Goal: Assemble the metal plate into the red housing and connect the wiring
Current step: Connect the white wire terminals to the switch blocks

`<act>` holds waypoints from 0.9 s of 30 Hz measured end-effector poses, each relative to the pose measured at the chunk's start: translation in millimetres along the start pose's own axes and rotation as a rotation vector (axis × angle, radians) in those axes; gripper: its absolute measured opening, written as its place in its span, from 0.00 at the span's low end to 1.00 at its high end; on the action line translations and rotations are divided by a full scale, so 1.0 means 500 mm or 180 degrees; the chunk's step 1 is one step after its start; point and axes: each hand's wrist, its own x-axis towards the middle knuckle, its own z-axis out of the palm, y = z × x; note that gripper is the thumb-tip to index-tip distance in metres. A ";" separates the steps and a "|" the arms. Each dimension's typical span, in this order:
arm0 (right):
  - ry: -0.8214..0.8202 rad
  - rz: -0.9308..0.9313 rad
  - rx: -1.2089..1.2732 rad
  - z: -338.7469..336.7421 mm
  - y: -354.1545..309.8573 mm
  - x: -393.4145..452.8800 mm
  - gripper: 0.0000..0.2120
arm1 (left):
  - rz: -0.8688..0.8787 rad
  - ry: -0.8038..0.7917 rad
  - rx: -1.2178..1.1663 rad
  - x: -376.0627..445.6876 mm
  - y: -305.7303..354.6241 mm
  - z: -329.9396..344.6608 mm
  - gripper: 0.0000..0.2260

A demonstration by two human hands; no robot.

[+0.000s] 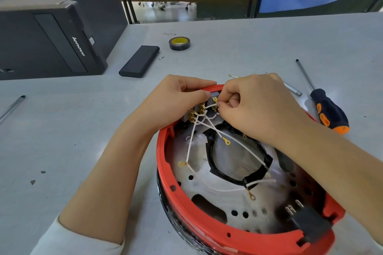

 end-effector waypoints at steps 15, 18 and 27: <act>0.0118 -0.0378 -0.0545 0.015 -0.024 -0.005 0.11 | 0.0063 0.0067 -0.0193 -0.004 0.005 0.002 0.16; 0.0043 -0.0174 -0.0237 0.020 -0.025 0.007 0.09 | 0.0175 0.0014 -0.0183 -0.010 0.006 0.000 0.24; -0.0134 -0.0299 -0.0058 0.024 -0.019 0.003 0.09 | 0.0119 0.0059 -0.0153 -0.002 0.001 0.001 0.18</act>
